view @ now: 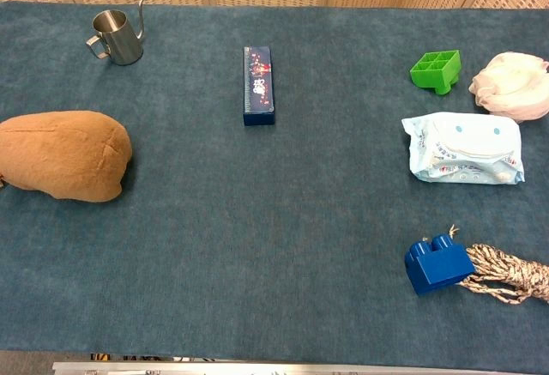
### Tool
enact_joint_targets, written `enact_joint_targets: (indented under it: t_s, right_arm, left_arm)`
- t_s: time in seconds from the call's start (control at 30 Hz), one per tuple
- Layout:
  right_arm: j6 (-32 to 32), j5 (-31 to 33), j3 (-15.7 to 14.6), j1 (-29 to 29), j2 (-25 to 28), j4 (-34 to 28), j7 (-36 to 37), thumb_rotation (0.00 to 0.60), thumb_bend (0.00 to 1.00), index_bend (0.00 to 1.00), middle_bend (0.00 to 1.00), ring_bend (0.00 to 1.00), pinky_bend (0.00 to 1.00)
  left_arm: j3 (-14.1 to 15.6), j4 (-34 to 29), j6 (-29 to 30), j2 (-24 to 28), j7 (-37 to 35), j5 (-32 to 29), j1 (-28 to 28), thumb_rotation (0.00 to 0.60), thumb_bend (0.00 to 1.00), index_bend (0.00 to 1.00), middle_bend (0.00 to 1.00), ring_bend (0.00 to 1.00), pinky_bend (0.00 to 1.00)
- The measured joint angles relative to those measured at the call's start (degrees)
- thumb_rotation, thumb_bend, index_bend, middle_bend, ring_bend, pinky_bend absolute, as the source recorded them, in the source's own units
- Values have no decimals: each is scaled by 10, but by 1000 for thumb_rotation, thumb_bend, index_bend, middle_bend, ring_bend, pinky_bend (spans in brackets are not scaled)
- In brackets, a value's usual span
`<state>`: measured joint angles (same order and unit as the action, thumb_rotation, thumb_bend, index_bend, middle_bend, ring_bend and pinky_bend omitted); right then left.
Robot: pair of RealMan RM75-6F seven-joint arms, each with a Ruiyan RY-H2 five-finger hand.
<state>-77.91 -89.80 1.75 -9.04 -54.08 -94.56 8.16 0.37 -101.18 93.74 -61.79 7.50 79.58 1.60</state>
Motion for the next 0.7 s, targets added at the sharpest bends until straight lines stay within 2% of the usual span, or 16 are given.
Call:
enact_joint_targets:
  t_s: [0.2, 0.47, 0.7]
  right_arm:
    - [-4, -1, 3, -3, 1, -2, -1, 600, 20, 202, 311, 220, 313]
    - [-27, -1, 11, 1, 8, -5, -1, 600, 20, 202, 311, 220, 313]
    - [-36, 7, 16, 5, 17, -11, -6, 600, 21, 202, 311, 220, 313]
  left_arm:
    - [1, -6, -19, 5, -5, 1, -1, 600, 53, 192, 98, 68, 0]
    - [-8, -19, -40, 15, -17, 37, -24, 600, 53, 192, 98, 68, 0]
    - [-16, -28, -109, 28, -34, 73, -77, 600, 53, 191, 98, 68, 0]
